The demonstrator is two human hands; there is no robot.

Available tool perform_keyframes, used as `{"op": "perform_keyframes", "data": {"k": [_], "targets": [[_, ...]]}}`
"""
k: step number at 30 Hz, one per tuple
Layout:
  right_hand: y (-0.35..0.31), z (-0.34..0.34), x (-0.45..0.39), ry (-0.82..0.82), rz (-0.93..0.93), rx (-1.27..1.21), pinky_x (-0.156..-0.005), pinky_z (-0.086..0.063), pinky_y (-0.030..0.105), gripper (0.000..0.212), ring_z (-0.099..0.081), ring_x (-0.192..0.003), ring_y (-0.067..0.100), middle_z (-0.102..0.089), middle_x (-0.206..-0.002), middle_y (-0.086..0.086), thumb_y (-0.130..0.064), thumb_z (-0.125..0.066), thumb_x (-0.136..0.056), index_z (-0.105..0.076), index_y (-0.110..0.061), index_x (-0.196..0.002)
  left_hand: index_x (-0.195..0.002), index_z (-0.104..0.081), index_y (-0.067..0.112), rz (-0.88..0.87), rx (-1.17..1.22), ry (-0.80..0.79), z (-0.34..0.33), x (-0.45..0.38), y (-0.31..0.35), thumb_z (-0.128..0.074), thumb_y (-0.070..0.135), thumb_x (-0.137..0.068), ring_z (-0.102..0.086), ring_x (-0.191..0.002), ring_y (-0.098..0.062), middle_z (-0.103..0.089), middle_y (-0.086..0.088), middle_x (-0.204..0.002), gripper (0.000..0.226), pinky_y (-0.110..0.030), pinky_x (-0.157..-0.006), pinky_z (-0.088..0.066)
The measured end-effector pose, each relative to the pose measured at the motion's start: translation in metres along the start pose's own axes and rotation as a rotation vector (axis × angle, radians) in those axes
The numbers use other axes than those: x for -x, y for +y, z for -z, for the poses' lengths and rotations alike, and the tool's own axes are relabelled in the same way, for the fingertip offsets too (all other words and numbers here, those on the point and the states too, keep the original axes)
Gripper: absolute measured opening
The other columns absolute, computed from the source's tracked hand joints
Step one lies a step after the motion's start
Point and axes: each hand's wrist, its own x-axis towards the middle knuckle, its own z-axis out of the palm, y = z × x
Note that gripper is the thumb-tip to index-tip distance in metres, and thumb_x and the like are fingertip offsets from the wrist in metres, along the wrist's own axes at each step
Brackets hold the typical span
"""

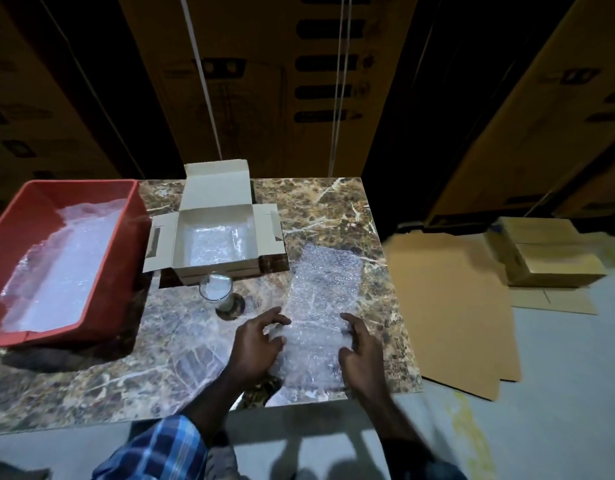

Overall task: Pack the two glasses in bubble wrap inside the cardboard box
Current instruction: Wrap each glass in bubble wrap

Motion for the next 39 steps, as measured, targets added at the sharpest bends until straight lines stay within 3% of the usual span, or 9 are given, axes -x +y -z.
{"op": "perform_keyframes", "data": {"k": [3,8,12,17,23,27,30,35,39], "targets": [[0.011,0.001,0.006,-0.014,-0.038,-0.113,-0.053,-0.044,0.026,0.084,-0.065,-0.098,0.021,-0.062,-0.129,0.002,0.023,-0.047,-0.073,-0.063,-0.046,-0.118,-0.091,-0.074,0.015,0.154,0.213,-0.022,0.003,-0.001,-0.012,-0.071,-0.021,-0.075,-0.067,-0.11,-0.011,-0.072,-0.007,-0.116,0.04,-0.015,-0.081,-0.054],[0.016,0.006,0.012,-0.158,-0.081,-0.144,-0.062,-0.049,0.02,0.075,-0.046,-0.132,0.003,-0.049,-0.143,-0.012,0.031,-0.041,-0.068,-0.073,-0.026,-0.105,-0.095,-0.074,-0.005,0.438,0.433,-0.111,0.012,-0.009,-0.022,-0.063,-0.021,-0.08,-0.068,-0.105,-0.04,-0.075,-0.021,-0.1,0.025,-0.04,-0.085,-0.057],[0.032,0.004,0.015,-0.243,-0.082,0.004,-0.09,-0.053,0.02,0.064,-0.054,-0.124,0.001,-0.06,-0.132,-0.016,0.023,-0.055,-0.078,-0.073,-0.03,-0.108,-0.083,-0.071,-0.013,0.556,0.575,0.005,0.017,-0.01,-0.008,-0.057,-0.016,-0.085,-0.07,-0.071,-0.039,-0.07,-0.033,-0.088,0.015,-0.048,-0.069,-0.063],[0.032,0.001,0.014,-0.179,-0.018,0.051,-0.057,-0.038,0.026,0.024,-0.054,-0.058,0.003,-0.058,-0.06,-0.009,-0.012,-0.074,-0.089,-0.064,-0.012,-0.067,-0.077,-0.057,-0.012,0.596,0.739,0.068,0.016,-0.017,-0.003,-0.038,-0.02,-0.089,-0.07,-0.085,-0.035,-0.065,-0.029,-0.092,0.024,-0.036,-0.075,-0.062],[0.019,0.004,0.009,-0.07,-0.184,-0.191,-0.049,-0.044,0.021,0.025,-0.064,-0.056,0.005,-0.066,-0.06,-0.005,-0.006,-0.064,-0.096,-0.058,0.005,-0.073,-0.097,-0.07,-0.007,0.447,0.41,-0.138,0.025,-0.015,-0.009,-0.058,-0.021,-0.085,-0.067,-0.069,-0.025,-0.073,-0.013,-0.075,0.022,-0.032,-0.062,-0.06],[0.025,0.002,0.008,-0.058,-0.221,-0.133,-0.048,-0.041,0.019,0.033,-0.06,-0.051,0.007,-0.059,-0.049,-0.008,-0.005,-0.066,-0.094,-0.055,-0.008,-0.063,-0.077,-0.072,-0.001,0.295,0.122,-0.24,0.024,-0.014,-0.023,-0.075,0.003,-0.087,-0.061,-0.066,-0.012,-0.07,-0.009,-0.069,0.01,-0.022,-0.063,-0.048],[0.026,0.0,0.009,-0.056,-0.232,-0.104,-0.07,-0.053,0.041,0.019,-0.071,-0.075,0.026,-0.073,-0.072,0.003,-0.012,-0.072,-0.09,-0.067,-0.006,-0.073,-0.074,-0.058,0.004,0.149,0.02,-0.274,0.023,-0.011,-0.031,-0.068,0.019,-0.095,-0.043,-0.055,-0.004,-0.049,0.006,-0.055,0.028,-0.027,-0.059,-0.034],[0.017,-0.003,0.009,-0.045,-0.196,-0.102,-0.059,-0.028,0.028,0.037,-0.036,-0.056,0.01,-0.042,-0.054,-0.013,-0.008,-0.064,-0.095,-0.048,-0.017,-0.063,-0.093,-0.049,0.017,0.029,-0.134,-0.203,0.016,-0.007,-0.036,-0.052,0.029,-0.103,-0.048,-0.048,-0.011,-0.054,0.002,-0.052,0.016,-0.032,-0.056,-0.038],[0.017,-0.013,0.005,-0.054,-0.192,-0.086,-0.062,-0.029,0.031,0.029,-0.038,-0.061,0.011,-0.046,-0.063,-0.005,-0.007,-0.063,-0.094,-0.052,-0.012,-0.068,-0.101,-0.045,0.021,-0.067,-0.315,-0.19,0.014,-0.008,-0.032,-0.042,0.034,-0.106,-0.059,-0.059,-0.021,-0.056,0.005,-0.059,0.014,-0.039,-0.061,-0.042]]}}
